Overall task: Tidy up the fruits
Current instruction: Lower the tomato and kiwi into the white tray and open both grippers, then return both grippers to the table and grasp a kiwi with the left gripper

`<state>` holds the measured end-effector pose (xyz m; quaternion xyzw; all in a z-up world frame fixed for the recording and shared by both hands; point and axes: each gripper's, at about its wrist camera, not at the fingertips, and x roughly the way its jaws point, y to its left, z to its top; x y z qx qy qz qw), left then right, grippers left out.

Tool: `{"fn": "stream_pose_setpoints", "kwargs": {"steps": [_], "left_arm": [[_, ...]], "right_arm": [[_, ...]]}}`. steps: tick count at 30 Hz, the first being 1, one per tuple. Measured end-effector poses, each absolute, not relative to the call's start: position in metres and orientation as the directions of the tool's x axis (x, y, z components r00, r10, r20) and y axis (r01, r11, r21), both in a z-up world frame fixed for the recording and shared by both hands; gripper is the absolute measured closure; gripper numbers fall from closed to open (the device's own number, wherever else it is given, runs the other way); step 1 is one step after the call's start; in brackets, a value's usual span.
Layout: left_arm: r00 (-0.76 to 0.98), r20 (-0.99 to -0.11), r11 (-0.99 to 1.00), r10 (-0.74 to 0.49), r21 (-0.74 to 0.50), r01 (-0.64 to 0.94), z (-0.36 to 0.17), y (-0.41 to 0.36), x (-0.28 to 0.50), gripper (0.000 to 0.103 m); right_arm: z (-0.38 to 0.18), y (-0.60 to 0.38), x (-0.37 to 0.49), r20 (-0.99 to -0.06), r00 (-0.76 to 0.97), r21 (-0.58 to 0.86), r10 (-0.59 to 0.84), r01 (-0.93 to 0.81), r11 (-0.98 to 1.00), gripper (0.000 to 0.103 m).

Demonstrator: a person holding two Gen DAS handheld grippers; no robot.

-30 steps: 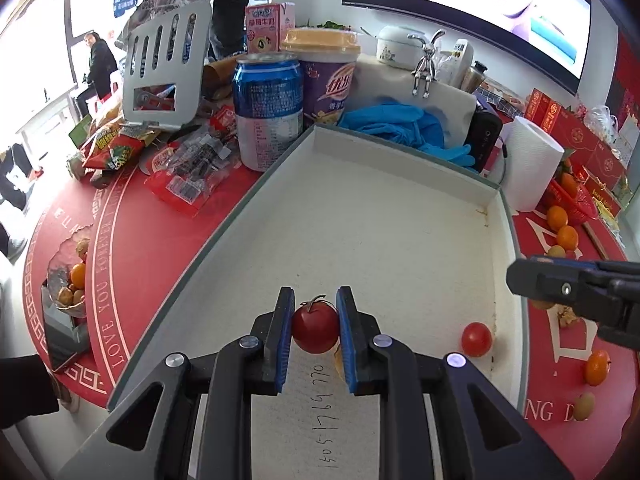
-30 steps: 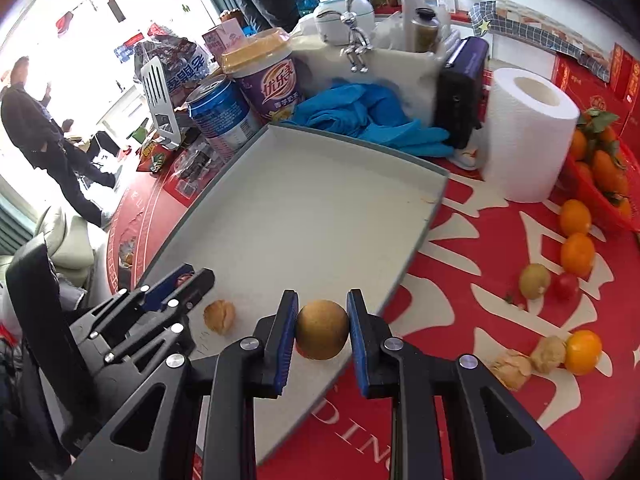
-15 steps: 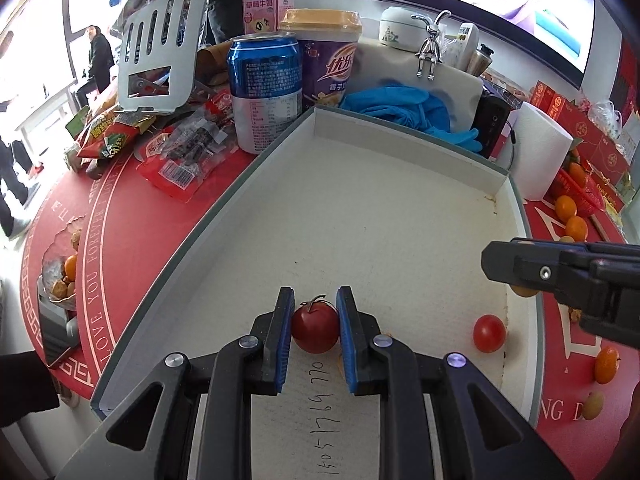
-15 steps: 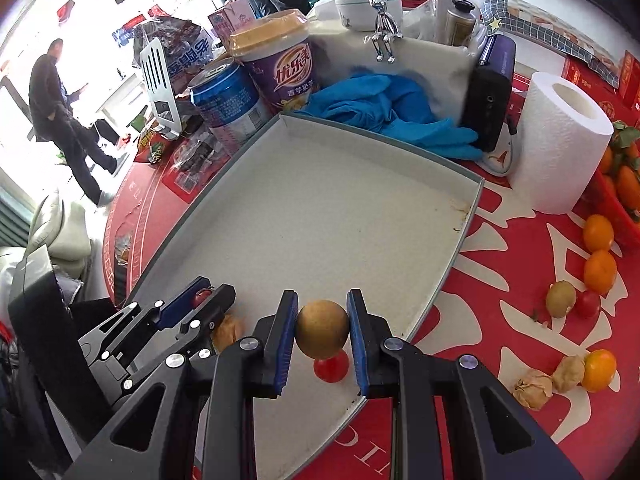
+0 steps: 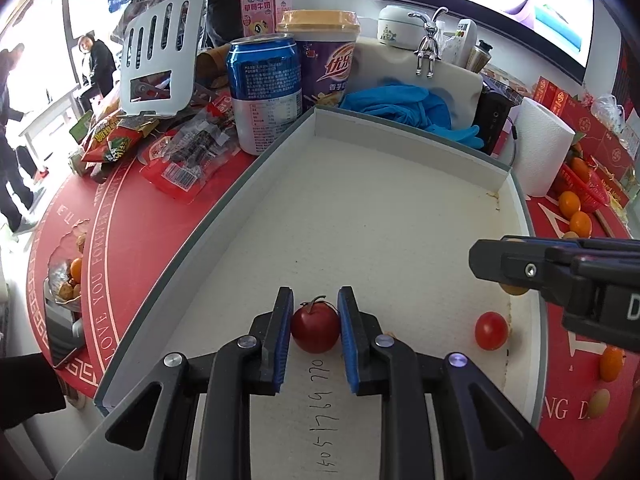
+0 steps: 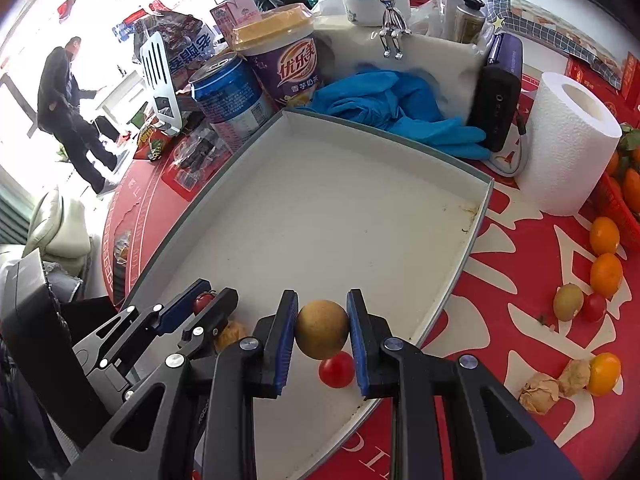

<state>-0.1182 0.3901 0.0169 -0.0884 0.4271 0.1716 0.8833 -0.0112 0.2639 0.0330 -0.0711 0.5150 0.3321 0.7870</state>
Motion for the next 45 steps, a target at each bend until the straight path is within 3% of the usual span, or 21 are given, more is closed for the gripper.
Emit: {"fn": "stream_pose_setpoints", "kwargs": {"steps": [5,12,14,16,20,22,26,27,28,37,45], "left_arm": [[0.576,-0.782,0.922,0.237,-0.006,-0.388,0.019,0.39,-0.12,0.052],[0.552,-0.792,0.923,0.261,0.037,-0.382,0.012,0.382,-0.121,0.044],[0.553,-0.798,0.928,0.242,0.023,-0.372,0.012,0.381,-0.121,0.04],[0.555,-0.793,0.929,0.253,0.038,-0.369,0.012,0.378,-0.123,0.038],[0.56,-0.79,0.931,0.249,0.035,-0.364,0.012,0.378,-0.129,0.038],[0.565,-0.791,0.933,0.235,0.02,-0.36,0.012,0.379,-0.129,0.037],[0.572,-0.793,0.931,0.21,-0.017,-0.366,0.016,0.382,-0.132,0.024],[0.583,-0.781,0.927,0.223,-0.014,-0.374,0.02,0.382,-0.135,0.024],[0.59,-0.774,0.926,0.23,-0.012,-0.377,0.023,0.382,-0.137,0.023],[0.629,-0.745,0.947,0.22,0.009,-0.321,0.05,0.356,-0.146,0.018],[0.655,-0.738,0.982,0.16,0.055,-0.179,0.062,0.296,-0.144,0.018]], "right_arm": [[0.03,0.263,-0.009,-0.864,0.244,0.228,0.441,-0.591,0.774,0.076],[0.016,0.259,-0.009,-0.884,0.214,0.227,0.416,-0.583,0.78,0.076],[0.014,0.258,-0.009,-0.875,0.192,0.259,0.444,-0.589,0.766,0.051],[0.018,0.26,-0.012,-0.869,0.195,0.262,0.455,-0.598,0.757,0.039],[0.023,0.265,-0.022,-0.873,0.26,0.172,0.413,-0.628,0.759,0.023],[0.024,0.263,-0.023,-0.869,0.261,0.178,0.42,-0.627,0.758,0.023],[0.038,0.255,-0.02,-0.843,0.273,0.224,0.464,-0.606,0.763,0.021],[0.042,0.252,-0.02,-0.833,0.277,0.237,0.479,-0.603,0.762,0.015],[0.048,0.248,-0.02,-0.82,0.285,0.25,0.495,-0.6,0.76,0.0],[0.086,0.192,-0.024,-0.74,0.372,0.313,0.561,-0.547,0.776,0.0],[0.075,0.103,-0.018,-0.766,0.427,0.32,0.481,-0.396,0.861,0.0]]}}
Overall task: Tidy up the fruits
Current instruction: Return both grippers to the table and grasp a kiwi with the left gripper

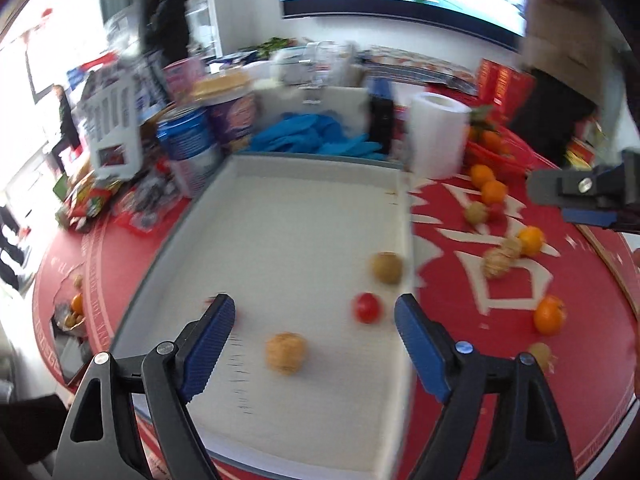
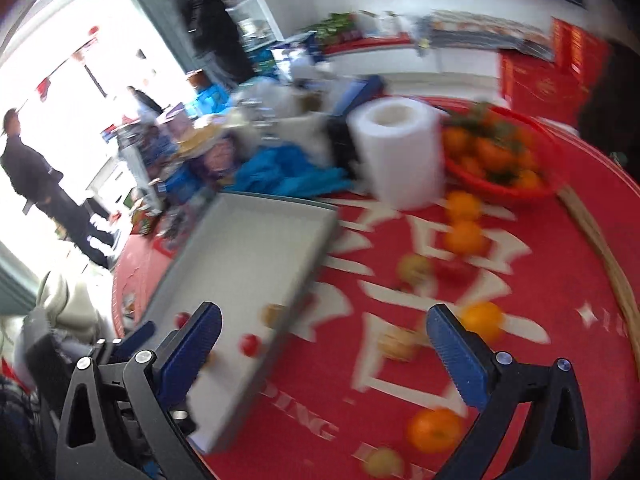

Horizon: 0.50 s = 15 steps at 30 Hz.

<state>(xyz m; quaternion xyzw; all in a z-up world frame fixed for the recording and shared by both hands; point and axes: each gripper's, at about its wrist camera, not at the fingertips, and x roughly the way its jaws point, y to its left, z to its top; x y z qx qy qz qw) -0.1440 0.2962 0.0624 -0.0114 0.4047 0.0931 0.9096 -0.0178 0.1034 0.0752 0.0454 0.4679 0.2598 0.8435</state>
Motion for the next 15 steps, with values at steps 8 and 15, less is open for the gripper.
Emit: {"fn": "stream_pose_setpoints", "kwargs": {"steps": [8,15], "left_arm": [[0.63,-0.774,0.996,0.061,0.086,0.009,0.049,0.216,-0.139,0.018],[0.623,-0.782,0.988,0.012,0.105,0.112,0.033,0.164,-0.139,0.018]], "right_arm": [[0.041,0.018,-0.02,-0.83,0.442,0.252,0.34,-0.247,0.936,0.0],[0.011,-0.027,-0.033,-0.865,0.447,0.163,0.227,-0.177,0.971,0.0]]}}
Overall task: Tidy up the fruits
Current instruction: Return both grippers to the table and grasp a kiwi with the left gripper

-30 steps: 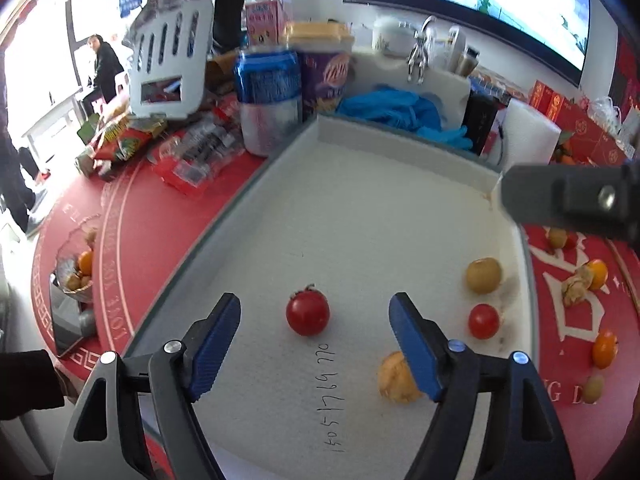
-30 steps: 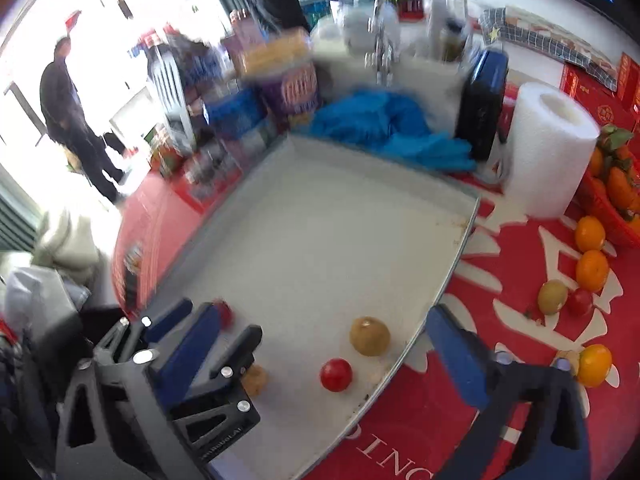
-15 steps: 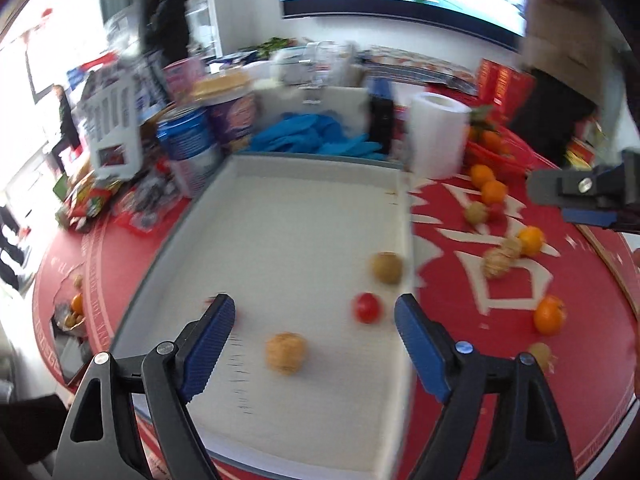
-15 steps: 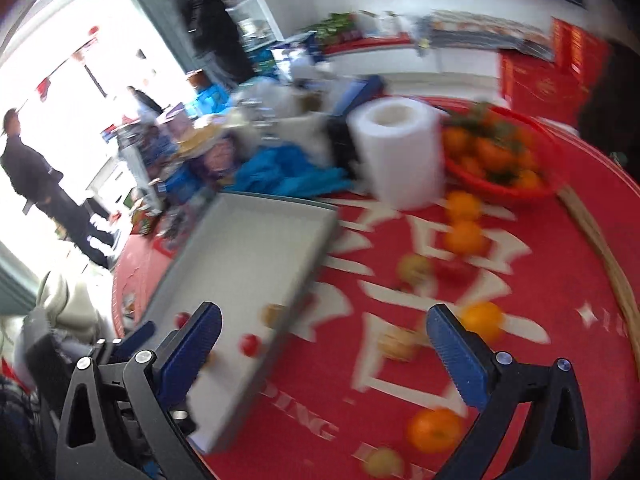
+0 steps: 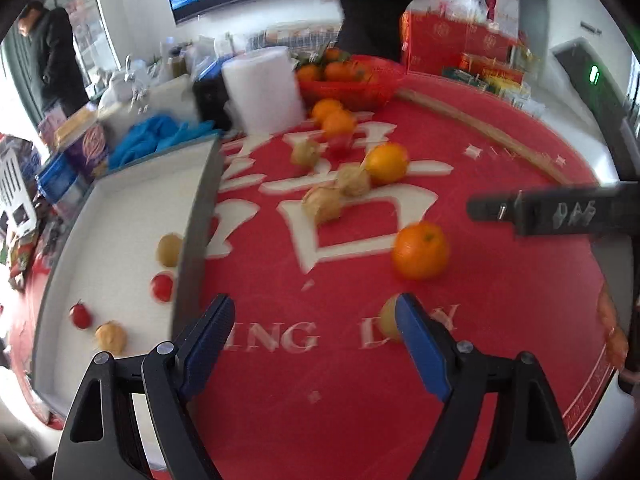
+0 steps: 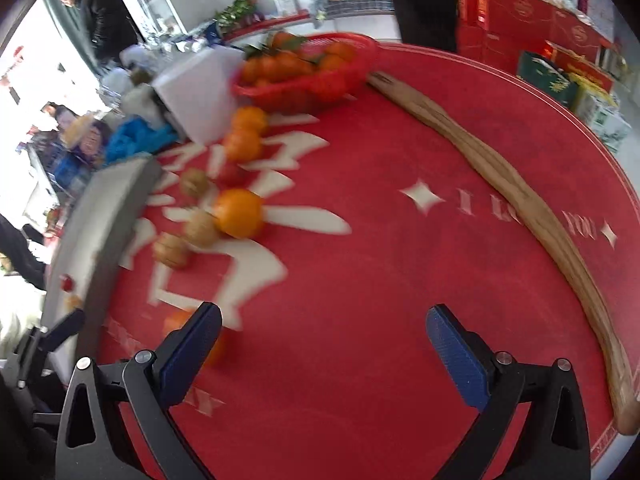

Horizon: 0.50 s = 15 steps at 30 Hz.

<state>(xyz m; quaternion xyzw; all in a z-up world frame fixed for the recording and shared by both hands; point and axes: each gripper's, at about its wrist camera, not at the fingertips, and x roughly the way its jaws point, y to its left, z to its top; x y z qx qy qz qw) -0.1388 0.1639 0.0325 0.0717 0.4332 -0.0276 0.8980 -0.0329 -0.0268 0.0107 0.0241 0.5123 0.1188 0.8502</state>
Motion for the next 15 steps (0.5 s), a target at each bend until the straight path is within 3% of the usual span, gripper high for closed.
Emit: {"fn": "stream_pose_setpoints", "kwargs": {"steps": [10,15], "left_arm": [[0.639,-0.769,0.991,-0.016,0.072,0.112,0.035,0.157,-0.148,0.018],[0.627,-0.779,0.981,-0.03,0.097,0.167,0.027,0.139,-0.15,0.018]], "right_arm": [[0.005,-0.048,-0.049,-0.846,0.502,0.101,0.178,-0.177,0.979,0.0],[-0.002,-0.033,-0.052,-0.836,0.542,-0.023,0.088,-0.195,0.98,0.0]]}}
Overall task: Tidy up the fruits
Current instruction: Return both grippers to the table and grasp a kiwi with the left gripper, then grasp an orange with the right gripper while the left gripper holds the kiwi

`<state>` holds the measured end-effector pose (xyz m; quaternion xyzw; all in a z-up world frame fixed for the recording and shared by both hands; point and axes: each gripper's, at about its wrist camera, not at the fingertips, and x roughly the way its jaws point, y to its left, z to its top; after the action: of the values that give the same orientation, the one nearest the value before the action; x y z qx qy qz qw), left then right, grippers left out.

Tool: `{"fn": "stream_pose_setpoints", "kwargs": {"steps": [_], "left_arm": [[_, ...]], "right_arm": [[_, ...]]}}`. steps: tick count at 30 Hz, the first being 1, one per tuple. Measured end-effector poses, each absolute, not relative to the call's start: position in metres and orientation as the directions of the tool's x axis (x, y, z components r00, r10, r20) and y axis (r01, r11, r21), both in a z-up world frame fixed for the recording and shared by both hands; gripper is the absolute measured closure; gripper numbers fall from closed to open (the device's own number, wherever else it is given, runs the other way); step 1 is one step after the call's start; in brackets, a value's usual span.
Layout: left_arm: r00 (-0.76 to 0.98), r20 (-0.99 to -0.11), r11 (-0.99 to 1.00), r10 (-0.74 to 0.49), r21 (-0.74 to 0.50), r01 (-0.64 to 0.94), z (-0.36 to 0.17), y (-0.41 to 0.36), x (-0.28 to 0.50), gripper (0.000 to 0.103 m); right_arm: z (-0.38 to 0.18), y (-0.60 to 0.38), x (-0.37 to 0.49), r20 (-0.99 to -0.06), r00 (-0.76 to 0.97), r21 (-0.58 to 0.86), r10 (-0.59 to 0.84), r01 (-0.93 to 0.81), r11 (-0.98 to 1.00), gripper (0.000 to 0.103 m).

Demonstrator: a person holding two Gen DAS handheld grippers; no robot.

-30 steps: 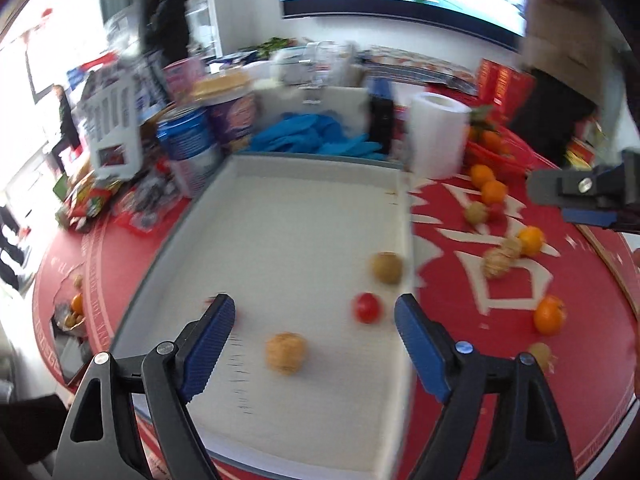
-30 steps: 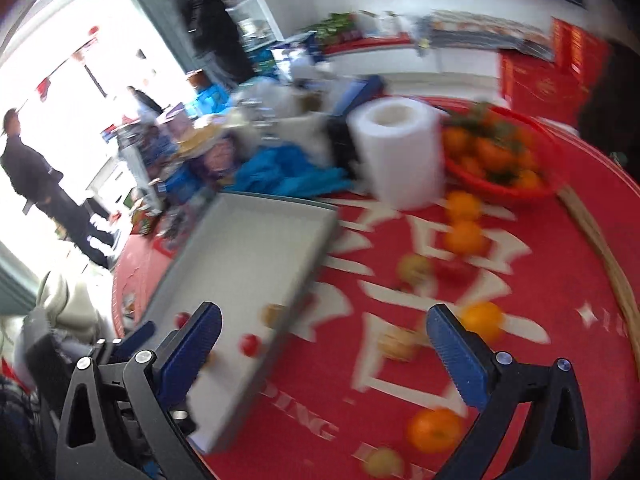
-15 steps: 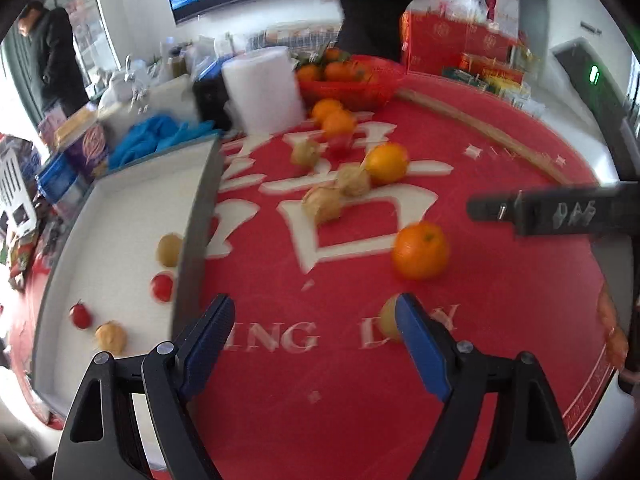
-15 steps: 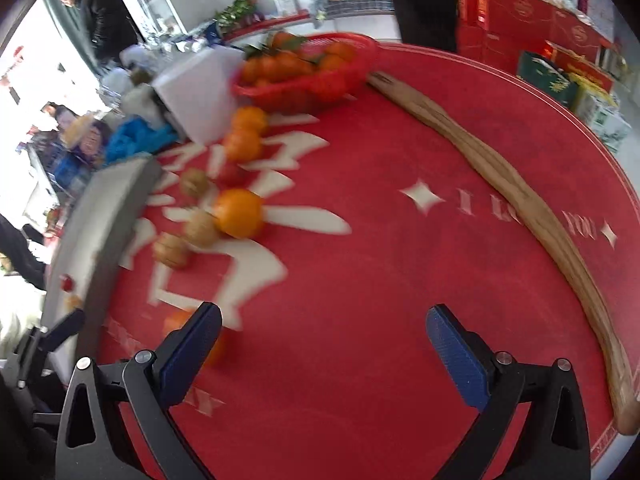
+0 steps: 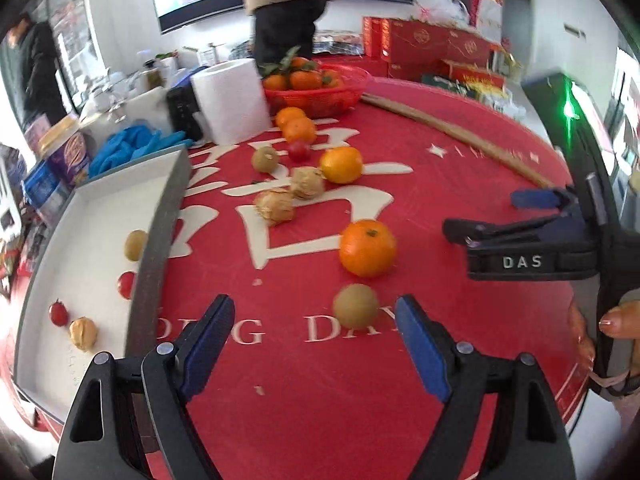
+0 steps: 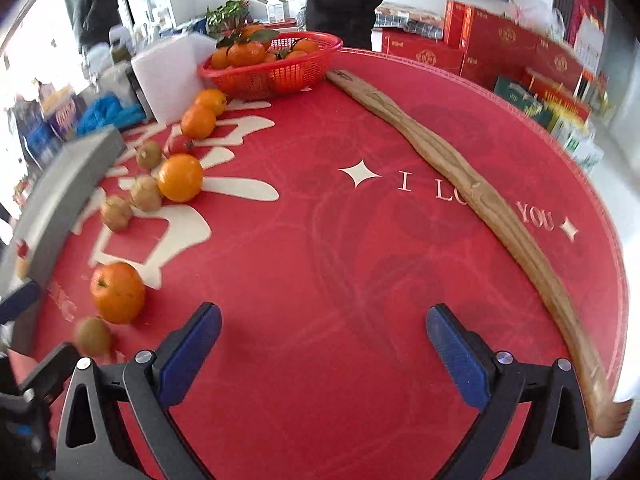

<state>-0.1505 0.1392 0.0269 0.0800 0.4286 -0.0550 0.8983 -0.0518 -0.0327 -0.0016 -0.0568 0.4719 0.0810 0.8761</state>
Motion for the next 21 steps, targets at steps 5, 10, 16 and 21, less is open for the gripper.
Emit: {"fn": "stream_pose_setpoints", "kwargs": {"steps": [5,10,16,21], "left_arm": [[0.598,-0.801,0.983,-0.017,0.097,0.158,0.009,0.13,-0.138,0.019],[0.581,-0.812,0.994,-0.065,0.001,0.113,0.007,0.144,-0.126,0.04],[0.592,-0.806,0.997,-0.02,0.025,0.069,0.01,0.159,-0.13,0.076],[0.617,-0.787,0.999,0.006,0.036,0.036,0.008,0.173,-0.141,0.075]], "right_arm": [[-0.003,-0.035,-0.054,-0.828,0.553,-0.019,0.096,-0.2,0.98,0.0],[-0.004,-0.037,-0.057,-0.82,0.564,-0.021,0.102,-0.207,0.978,0.0],[-0.004,-0.036,-0.058,-0.817,0.568,-0.021,0.103,-0.208,0.978,0.0],[-0.004,-0.035,-0.059,-0.82,0.562,-0.02,0.105,-0.211,0.977,0.0]]}}
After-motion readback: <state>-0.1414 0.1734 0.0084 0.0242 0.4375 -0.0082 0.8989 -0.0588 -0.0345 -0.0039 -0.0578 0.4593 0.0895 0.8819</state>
